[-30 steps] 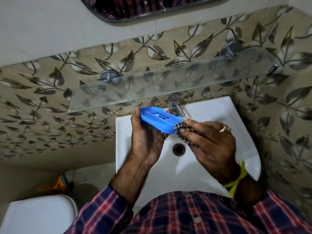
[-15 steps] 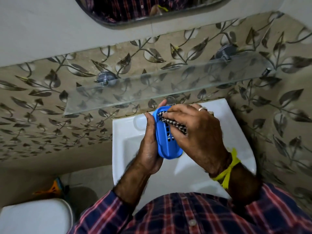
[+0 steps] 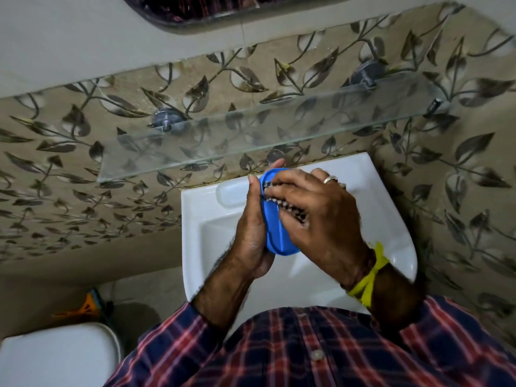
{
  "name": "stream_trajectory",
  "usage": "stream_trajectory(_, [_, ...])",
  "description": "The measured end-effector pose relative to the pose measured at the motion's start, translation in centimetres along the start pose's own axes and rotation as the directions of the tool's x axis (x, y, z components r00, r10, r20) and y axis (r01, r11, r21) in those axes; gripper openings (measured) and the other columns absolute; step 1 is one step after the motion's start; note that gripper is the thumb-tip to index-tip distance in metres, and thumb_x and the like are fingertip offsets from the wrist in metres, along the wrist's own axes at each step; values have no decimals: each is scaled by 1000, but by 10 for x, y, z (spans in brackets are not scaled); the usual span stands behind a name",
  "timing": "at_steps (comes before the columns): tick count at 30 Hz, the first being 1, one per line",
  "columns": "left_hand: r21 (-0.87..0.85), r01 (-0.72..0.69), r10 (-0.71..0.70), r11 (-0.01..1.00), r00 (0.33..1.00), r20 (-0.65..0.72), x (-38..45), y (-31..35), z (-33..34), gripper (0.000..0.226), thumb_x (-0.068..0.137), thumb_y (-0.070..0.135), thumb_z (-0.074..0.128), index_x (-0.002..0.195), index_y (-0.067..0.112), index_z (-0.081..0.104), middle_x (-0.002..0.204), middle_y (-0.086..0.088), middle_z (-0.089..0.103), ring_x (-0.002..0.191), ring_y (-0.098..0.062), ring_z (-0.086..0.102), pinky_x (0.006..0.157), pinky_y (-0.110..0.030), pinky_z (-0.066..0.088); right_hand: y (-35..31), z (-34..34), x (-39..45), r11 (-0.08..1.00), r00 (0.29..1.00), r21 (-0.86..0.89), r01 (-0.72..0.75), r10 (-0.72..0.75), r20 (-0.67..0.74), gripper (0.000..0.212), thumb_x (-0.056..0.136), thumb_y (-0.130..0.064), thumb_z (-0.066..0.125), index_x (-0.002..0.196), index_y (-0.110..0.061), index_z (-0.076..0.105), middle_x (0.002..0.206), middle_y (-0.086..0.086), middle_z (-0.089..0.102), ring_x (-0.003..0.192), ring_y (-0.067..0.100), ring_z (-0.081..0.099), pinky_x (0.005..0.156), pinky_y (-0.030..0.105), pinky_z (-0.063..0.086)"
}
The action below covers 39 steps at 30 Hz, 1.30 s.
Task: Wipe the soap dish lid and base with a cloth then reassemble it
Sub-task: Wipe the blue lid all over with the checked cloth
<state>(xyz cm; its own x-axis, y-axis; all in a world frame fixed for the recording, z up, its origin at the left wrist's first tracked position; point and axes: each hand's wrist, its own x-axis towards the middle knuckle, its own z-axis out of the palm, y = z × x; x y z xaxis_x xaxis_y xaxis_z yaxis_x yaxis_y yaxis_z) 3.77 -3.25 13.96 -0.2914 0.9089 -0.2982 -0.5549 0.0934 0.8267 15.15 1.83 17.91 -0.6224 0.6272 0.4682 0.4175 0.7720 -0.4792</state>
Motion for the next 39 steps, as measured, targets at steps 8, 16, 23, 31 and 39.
stream_trajectory(8, [48, -15, 16, 999, 1000, -8, 1, 9, -6, 61, 102, 65, 24, 140, 31, 58, 123, -11, 69, 109, -25, 68, 87, -36, 59, -8, 8, -17, 1000, 1000, -20, 16, -16, -19, 31, 82, -11, 66, 109, -20, 76, 120, -4, 72, 91, 27, 64, 75, 42, 55])
stream_trajectory(16, [33, 48, -48, 998, 999, -11, -1, 13, -3, 88, 92, 79, 22, 149, 17, 47, 131, -25, 56, 120, -39, 55, 93, -42, 54, -3, 3, -18, 993, 994, -71, 96, -100, -45, 29, 84, -12, 64, 110, -18, 76, 119, -2, 73, 88, 31, 66, 72, 44, 56])
stream_trajectory(23, [-29, 32, -32, 999, 999, 0, 0, 15, -2, 72, 91, 79, 30, 100, 28, 80, 111, -18, 59, 107, -35, 53, 92, -43, 45, 1, 9, -28, 987, 990, -95, 126, -132, -59, 26, 84, -12, 65, 106, -20, 77, 116, -6, 73, 84, 26, 64, 72, 37, 49])
stream_trajectory(31, [-30, 101, -102, 994, 995, -14, 3, 19, -6, 98, 82, 87, 27, 119, 5, 66, 101, -17, 65, 88, -32, 61, 83, -40, 51, 15, 9, -38, 975, 977, -65, 213, -214, -17, 25, 85, -10, 69, 105, -22, 77, 115, -8, 73, 79, 26, 64, 67, 39, 53])
stream_trajectory(39, [-82, 103, -103, 991, 995, 5, 3, 24, -9, 83, 87, 80, 38, 112, 6, 68, 100, -14, 65, 89, -25, 63, 75, -33, 55, 18, 5, -33, 980, 982, -67, 189, -189, 8, 23, 84, -8, 65, 100, -20, 77, 113, -8, 74, 79, 27, 63, 66, 40, 54])
